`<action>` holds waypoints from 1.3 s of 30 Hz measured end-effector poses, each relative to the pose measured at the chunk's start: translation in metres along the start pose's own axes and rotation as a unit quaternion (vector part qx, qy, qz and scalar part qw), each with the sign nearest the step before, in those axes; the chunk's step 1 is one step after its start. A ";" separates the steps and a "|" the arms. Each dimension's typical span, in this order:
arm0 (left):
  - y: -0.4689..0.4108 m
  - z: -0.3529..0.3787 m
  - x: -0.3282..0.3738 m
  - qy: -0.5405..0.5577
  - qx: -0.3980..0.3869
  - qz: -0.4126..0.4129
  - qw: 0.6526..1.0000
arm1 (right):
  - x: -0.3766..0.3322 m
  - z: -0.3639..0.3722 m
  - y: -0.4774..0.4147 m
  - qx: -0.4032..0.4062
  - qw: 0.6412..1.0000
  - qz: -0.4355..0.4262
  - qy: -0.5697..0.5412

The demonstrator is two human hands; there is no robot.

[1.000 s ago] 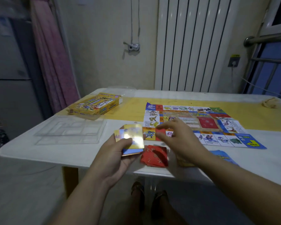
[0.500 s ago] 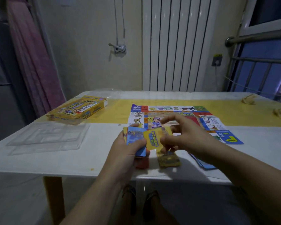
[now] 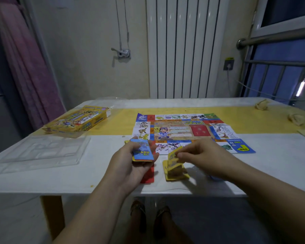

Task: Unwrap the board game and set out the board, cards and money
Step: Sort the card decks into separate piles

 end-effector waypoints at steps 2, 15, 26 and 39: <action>0.002 -0.003 -0.001 -0.015 -0.008 -0.002 1.000 | 0.001 0.009 0.004 -0.007 0.997 -0.003 0.078; 0.015 0.015 -0.030 -0.229 -0.100 0.014 0.968 | -0.010 -0.006 -0.001 0.021 0.992 -0.007 -0.122; 0.007 0.019 -0.023 -0.194 -0.078 0.089 0.974 | 0.007 -0.019 0.011 0.012 0.977 0.029 -0.210; -0.011 0.041 -0.042 -0.066 -0.053 -0.004 0.996 | 0.043 -0.061 0.017 0.103 0.990 0.053 -0.078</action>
Point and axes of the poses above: each hand's wrist, its own y-axis away from the middle knuckle, its own z-axis out of the palm, x = y × z, the point moved 8 cm from there along -y, towards the middle knuckle, and after that the axes turned 8 degrees about y, right-handed, at the moved point
